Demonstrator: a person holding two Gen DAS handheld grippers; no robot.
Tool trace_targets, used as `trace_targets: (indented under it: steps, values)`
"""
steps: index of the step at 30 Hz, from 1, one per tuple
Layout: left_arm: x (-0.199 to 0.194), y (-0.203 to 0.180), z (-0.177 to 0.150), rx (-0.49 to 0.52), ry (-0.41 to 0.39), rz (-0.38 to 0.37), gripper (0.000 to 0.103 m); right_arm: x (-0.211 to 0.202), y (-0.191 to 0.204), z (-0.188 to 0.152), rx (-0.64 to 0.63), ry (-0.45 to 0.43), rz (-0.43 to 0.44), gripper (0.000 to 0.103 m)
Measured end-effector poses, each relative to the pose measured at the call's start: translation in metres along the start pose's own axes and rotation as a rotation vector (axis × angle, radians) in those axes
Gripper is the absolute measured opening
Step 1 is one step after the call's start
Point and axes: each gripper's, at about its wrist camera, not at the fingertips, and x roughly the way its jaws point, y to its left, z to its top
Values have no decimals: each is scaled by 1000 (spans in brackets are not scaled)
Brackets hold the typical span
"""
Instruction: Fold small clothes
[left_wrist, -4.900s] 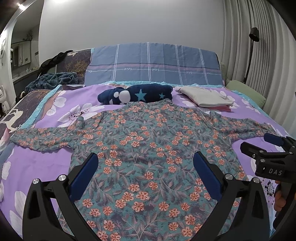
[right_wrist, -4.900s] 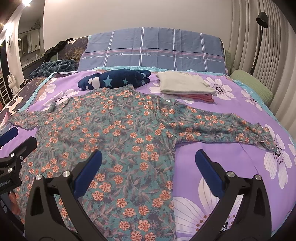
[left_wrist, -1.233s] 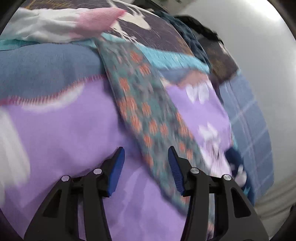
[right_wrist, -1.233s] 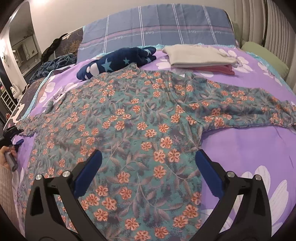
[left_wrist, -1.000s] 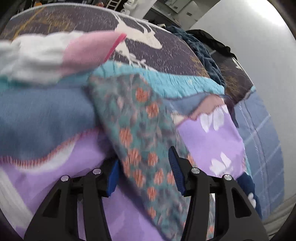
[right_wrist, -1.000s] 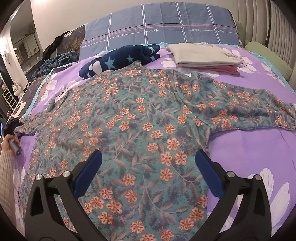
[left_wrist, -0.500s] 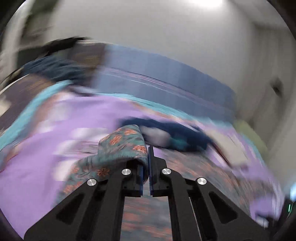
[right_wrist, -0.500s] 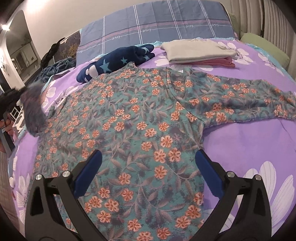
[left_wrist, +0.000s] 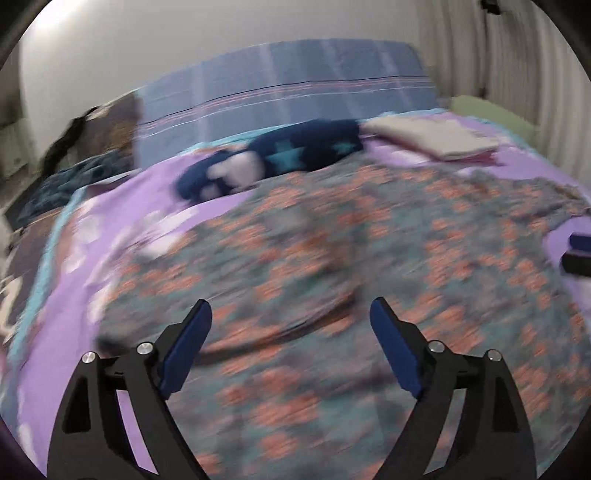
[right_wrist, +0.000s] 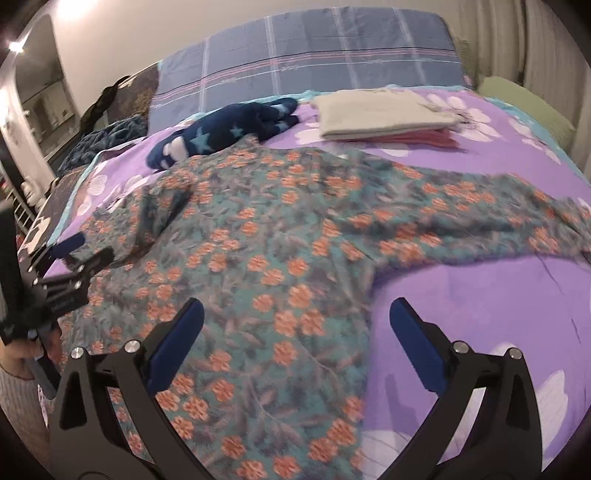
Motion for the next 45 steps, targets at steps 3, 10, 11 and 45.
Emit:
trace_targets:
  steps: [3, 10, 11, 45]
  values:
    - [3, 40, -14, -57, 42, 103, 90, 16, 29, 19, -66, 9, 56, 101]
    - [28, 103, -32, -209, 147, 277, 90, 86, 131, 75, -177, 76, 197, 93]
    - [32, 107, -31, -227, 155, 283, 90, 101, 146, 83, -201, 78, 180, 87]
    - [55, 109, -36, -276, 169, 316, 98, 143, 20, 100, -71, 95, 74, 6]
